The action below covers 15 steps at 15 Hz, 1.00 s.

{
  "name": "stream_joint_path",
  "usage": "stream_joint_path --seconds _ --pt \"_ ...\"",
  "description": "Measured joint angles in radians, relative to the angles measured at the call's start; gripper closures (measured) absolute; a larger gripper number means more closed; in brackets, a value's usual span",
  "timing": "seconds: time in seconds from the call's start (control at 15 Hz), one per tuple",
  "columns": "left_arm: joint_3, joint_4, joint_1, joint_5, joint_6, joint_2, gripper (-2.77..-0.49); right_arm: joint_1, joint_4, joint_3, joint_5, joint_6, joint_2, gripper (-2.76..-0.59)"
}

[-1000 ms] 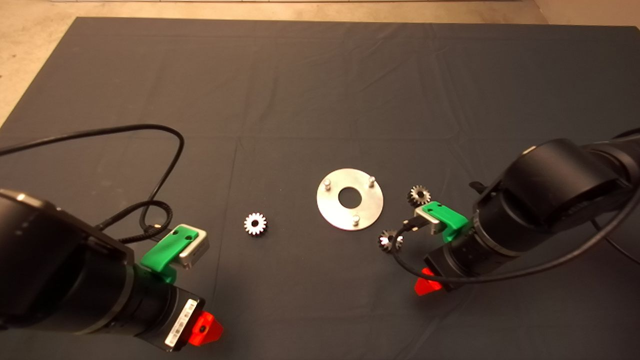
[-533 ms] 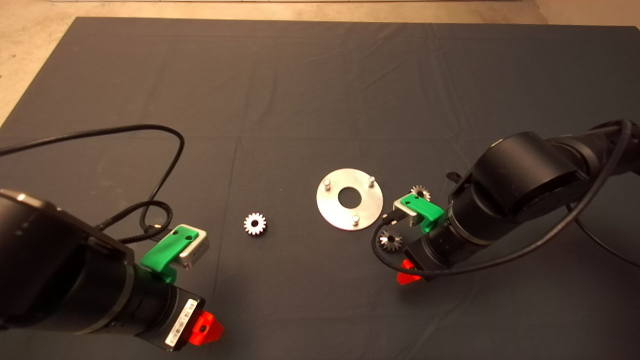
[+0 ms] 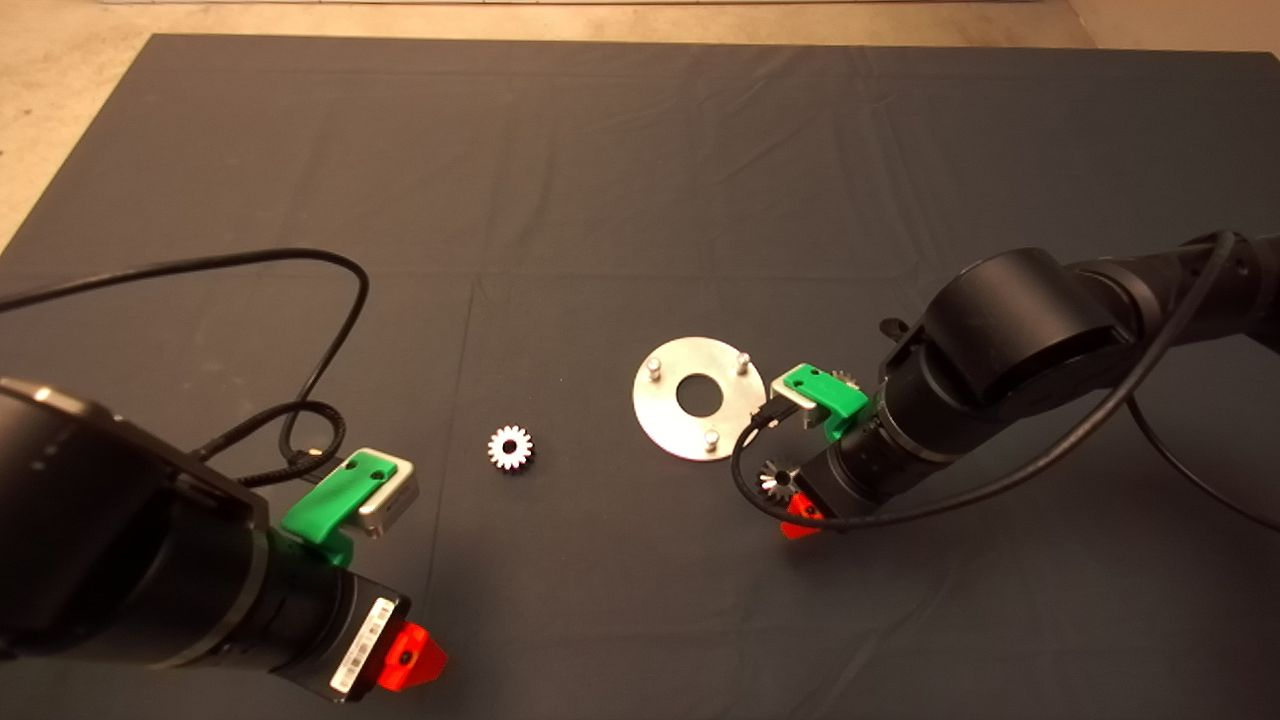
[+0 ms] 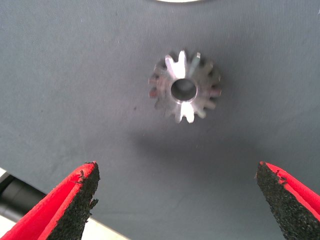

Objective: Install three planetary gears onto the carrier pins

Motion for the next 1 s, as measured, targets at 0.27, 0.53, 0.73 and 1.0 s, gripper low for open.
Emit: stream_joint_path --seconds 0.27,0.53,0.73,1.0 --pt "0.000 0.000 0.000 0.000 0.000 0.000 -2.75 -0.001 -0.029 -0.029 0.000 -0.051 0.007 -2.34" --pt "0.000 0.000 0.000 0.000 0.000 0.002 -2.75 -0.006 -0.046 -0.045 0.000 -0.083 0.034 -2.34" --pt "0.000 0.000 0.000 0.000 0.000 0.003 -2.75 -0.011 -0.051 -0.051 0.001 -0.112 0.044 -2.34" --pt "0.000 0.000 0.000 0.000 0.000 0.002 -2.75 -0.031 -0.058 -0.054 0.001 -0.157 0.047 -2.34"
